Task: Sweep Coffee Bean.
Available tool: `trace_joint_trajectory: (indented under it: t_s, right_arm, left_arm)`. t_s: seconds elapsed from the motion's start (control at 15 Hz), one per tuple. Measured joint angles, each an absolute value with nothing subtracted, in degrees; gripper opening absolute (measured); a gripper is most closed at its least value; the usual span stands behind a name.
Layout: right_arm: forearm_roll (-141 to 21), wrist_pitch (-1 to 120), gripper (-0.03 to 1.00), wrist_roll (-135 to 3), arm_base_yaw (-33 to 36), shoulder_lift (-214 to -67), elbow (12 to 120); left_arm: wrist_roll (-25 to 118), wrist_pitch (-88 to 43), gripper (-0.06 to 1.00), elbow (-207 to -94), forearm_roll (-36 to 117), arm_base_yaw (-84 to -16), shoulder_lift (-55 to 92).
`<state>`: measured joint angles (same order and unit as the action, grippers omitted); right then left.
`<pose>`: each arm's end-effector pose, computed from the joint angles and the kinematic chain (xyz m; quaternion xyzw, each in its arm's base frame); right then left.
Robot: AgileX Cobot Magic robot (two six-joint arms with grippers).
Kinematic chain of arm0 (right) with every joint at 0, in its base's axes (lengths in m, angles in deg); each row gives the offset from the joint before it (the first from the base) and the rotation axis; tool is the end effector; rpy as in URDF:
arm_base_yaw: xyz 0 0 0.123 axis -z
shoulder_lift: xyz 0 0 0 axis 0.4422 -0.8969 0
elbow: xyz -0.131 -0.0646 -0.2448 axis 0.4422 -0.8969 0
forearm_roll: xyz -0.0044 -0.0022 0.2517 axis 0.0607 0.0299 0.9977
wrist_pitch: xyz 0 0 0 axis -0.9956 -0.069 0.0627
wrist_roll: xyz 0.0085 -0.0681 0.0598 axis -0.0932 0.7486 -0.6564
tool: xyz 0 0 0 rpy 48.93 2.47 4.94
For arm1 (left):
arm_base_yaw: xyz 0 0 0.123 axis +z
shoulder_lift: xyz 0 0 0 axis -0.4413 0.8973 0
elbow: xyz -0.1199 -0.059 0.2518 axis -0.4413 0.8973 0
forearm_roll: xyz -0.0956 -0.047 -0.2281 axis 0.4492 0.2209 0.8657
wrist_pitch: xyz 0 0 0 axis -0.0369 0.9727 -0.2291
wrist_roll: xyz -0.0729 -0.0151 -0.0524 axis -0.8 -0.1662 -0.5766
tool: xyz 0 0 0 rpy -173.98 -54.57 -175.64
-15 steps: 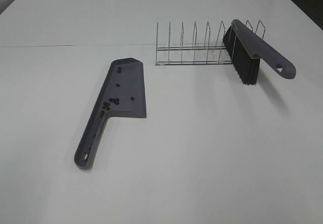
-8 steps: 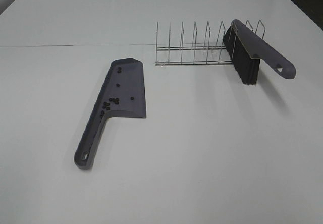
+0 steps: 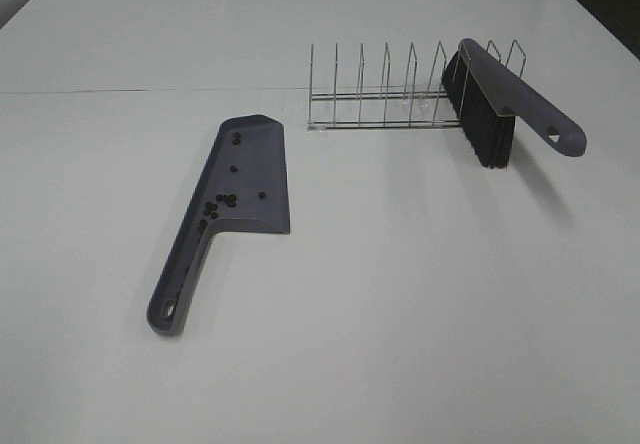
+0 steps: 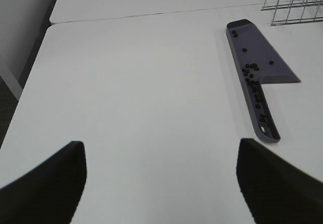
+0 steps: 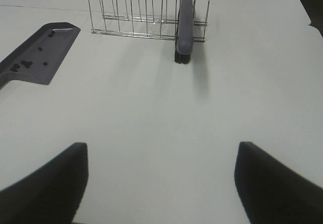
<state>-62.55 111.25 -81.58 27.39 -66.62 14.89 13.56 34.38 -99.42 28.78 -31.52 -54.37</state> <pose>-0.0067 0.0073 0.2793 -0.0449 0.8483 0.0083 0.5275 -0.0054 -0.0017 0.2771 0.0517 0.8514 -0.0307 0.5210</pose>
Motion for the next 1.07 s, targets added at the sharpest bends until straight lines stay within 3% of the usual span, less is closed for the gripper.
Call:
trace_joint_trajectory:
  t_s: [1.07]
  right_arm:
    - [-62.44,111.25,0.68,-81.58,27.39,-66.62,14.89]
  left_arm:
    - [13.62,34.38,0.75,-99.42,28.78,-31.52,-54.37]
